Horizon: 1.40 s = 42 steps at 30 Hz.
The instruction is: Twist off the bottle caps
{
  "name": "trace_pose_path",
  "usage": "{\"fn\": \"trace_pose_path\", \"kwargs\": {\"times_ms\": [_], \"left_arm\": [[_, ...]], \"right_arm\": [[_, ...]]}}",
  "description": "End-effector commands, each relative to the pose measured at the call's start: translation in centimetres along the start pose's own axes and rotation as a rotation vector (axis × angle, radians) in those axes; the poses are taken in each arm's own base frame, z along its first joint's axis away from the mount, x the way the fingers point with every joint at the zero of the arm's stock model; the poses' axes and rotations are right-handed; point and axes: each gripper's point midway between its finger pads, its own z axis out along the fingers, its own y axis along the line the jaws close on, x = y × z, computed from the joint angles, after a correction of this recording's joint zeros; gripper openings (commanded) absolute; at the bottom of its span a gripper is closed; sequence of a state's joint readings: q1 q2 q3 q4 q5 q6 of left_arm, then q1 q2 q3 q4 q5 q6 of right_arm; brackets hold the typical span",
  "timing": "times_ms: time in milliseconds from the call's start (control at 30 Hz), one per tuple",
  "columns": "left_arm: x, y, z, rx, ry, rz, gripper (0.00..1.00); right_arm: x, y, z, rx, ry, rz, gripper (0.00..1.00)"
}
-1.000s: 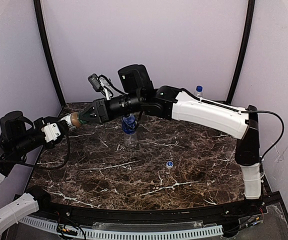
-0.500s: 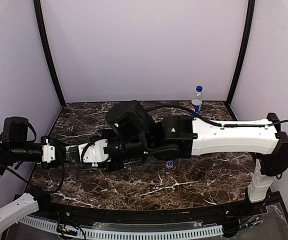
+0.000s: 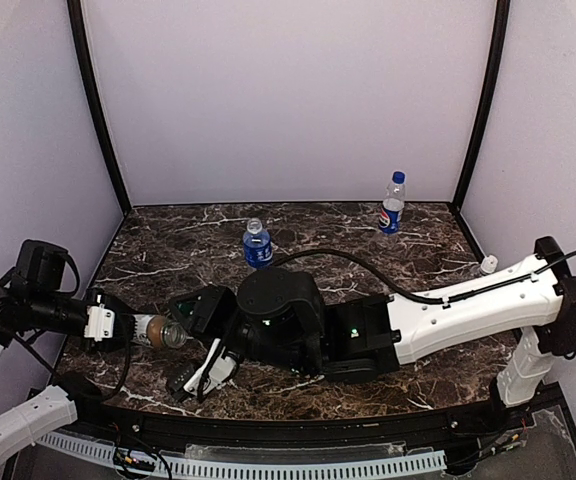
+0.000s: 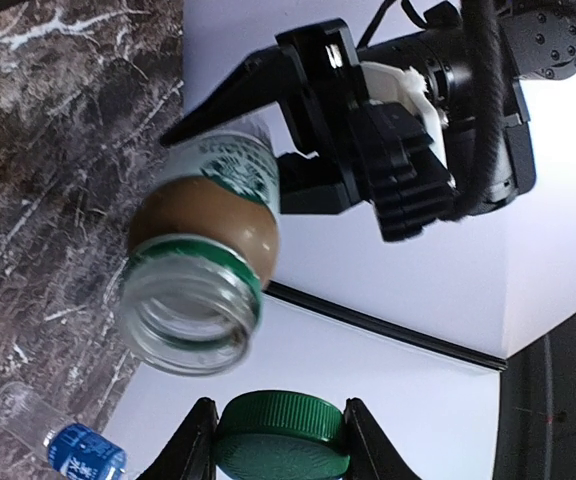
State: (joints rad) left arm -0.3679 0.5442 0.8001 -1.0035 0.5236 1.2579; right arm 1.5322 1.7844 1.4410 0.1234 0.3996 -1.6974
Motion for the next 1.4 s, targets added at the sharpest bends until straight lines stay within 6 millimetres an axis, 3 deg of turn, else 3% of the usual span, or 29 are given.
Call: {"fn": "trace_pose_path", "kwargs": {"times_ms": [0, 133, 267, 367, 433, 533, 633, 800, 900, 1000, 1100, 1267, 1367], "left_arm": [[0.8, -1.5, 0.3, 0.053, 0.019, -0.015, 0.36], [0.7, -0.4, 0.5, -0.004, 0.016, -0.041, 0.35], [0.7, 2.1, 0.6, -0.127, 0.003, -0.133, 0.36], [0.0, 5.2, 0.0, -0.282, -0.058, -0.244, 0.38], [-0.3, 6.9, -0.3, -0.367, -0.109, -0.344, 0.38], [-0.8, 8.7, -0.9, -0.444, -0.185, -0.486, 0.38], [-1.2, 9.7, -1.0, -0.474, -0.285, -0.658, 0.38], [-1.8, 10.1, -0.7, -0.451, -0.467, -0.861, 0.39], [-1.0, 9.6, 0.5, -0.417, -0.520, -0.949, 0.39], [0.0, 9.3, 1.1, -0.420, -0.538, -1.004, 0.39], [0.8, 9.3, 1.0, -0.447, -0.545, -1.032, 0.39], [1.5, 9.5, 0.3, -0.493, -0.586, -1.041, 0.39], [1.8, 9.9, -0.4, -0.533, -0.617, -1.047, 0.40]], "right_arm": [[2.5, -5.9, -1.8, 0.173, 0.109, -0.034, 0.00], [4.3, -7.8, -2.7, 0.195, 0.135, 0.214, 0.00], [10.1, -9.0, -4.0, 0.211, 0.300, 0.638, 0.00], [15.0, -5.5, -5.5, 0.135, 0.411, 1.109, 0.00], [18.5, -1.4, -6.7, 0.039, 0.492, 1.433, 0.00], [20.4, 6.3, -8.7, -0.126, 0.645, 1.808, 0.00], [19.3, 13.3, -11.2, -0.255, 0.824, 1.987, 0.00], [15.9, 21.5, -13.6, -0.428, 1.052, 2.132, 0.00], [13.4, 25.7, -13.8, -0.576, 1.154, 2.169, 0.00], [11.3, 28.9, -13.4, -0.714, 1.226, 2.159, 0.00], [10.6, 31.5, -13.2, -0.770, 1.303, 2.107, 0.00], [9.7, 33.1, -11.7, -0.828, 1.295, 2.096, 0.00], [9.5, 34.3, -11.8, -0.848, 1.344, 2.077, 0.00]]}}
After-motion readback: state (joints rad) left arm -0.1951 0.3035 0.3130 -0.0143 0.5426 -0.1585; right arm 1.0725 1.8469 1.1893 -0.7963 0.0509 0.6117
